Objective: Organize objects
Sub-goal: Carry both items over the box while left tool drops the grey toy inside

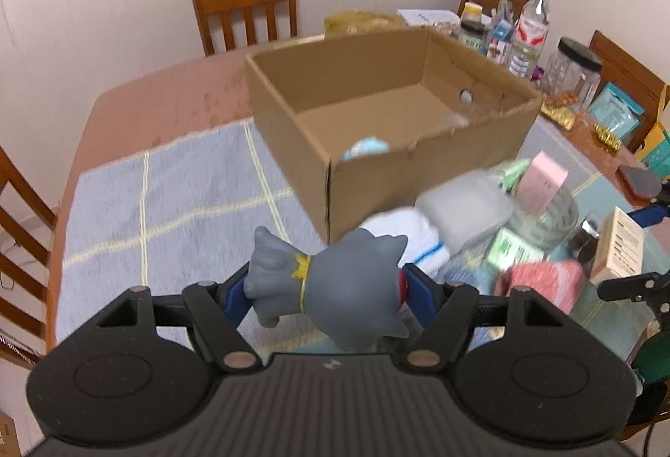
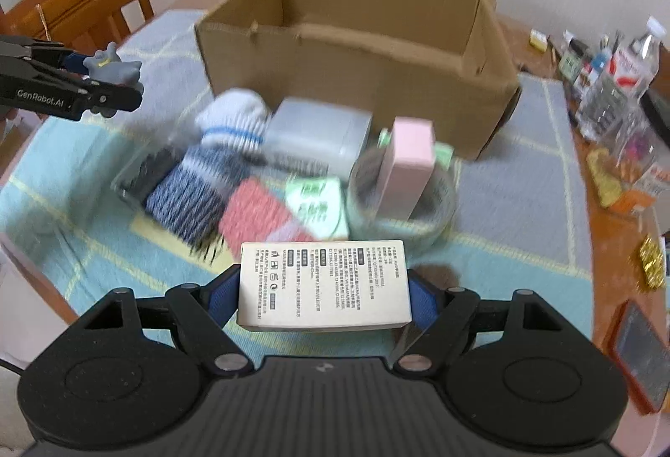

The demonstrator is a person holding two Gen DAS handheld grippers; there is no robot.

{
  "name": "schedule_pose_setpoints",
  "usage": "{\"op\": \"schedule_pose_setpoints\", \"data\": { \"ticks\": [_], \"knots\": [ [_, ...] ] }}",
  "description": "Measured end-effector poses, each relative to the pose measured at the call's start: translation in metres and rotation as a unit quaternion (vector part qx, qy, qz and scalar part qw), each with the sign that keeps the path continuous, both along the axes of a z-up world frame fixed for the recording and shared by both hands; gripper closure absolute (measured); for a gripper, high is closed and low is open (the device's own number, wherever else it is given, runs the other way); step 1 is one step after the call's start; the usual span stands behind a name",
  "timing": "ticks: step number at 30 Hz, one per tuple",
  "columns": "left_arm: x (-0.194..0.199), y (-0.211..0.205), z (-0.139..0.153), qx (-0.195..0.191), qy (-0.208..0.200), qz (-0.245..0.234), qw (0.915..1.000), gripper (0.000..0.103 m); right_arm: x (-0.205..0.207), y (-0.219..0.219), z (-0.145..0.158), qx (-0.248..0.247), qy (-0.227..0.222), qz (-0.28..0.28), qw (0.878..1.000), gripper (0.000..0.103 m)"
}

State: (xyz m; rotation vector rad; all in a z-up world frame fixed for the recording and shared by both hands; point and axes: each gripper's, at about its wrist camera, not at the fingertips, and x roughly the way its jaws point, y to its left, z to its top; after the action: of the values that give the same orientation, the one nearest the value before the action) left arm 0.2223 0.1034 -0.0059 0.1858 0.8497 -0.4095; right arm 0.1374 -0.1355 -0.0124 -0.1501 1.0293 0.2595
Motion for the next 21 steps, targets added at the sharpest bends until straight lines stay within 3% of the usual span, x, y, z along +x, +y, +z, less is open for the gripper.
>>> {"op": "schedule_pose_setpoints", "data": {
  "ticks": [12, 21],
  "knots": [
    [0.07, -0.044, 0.051, -0.02, -0.049, -0.011, 0.9985, 0.03, 0.061, 0.005, 0.054, 0.023, -0.07, 0.025, 0.997, 0.02],
    [0.127, -0.079, 0.046, -0.026, -0.038, -0.005, 0.999, 0.03, 0.123, 0.015, 0.074, 0.024, -0.102, 0.051, 0.993, 0.02]
  ]
}}
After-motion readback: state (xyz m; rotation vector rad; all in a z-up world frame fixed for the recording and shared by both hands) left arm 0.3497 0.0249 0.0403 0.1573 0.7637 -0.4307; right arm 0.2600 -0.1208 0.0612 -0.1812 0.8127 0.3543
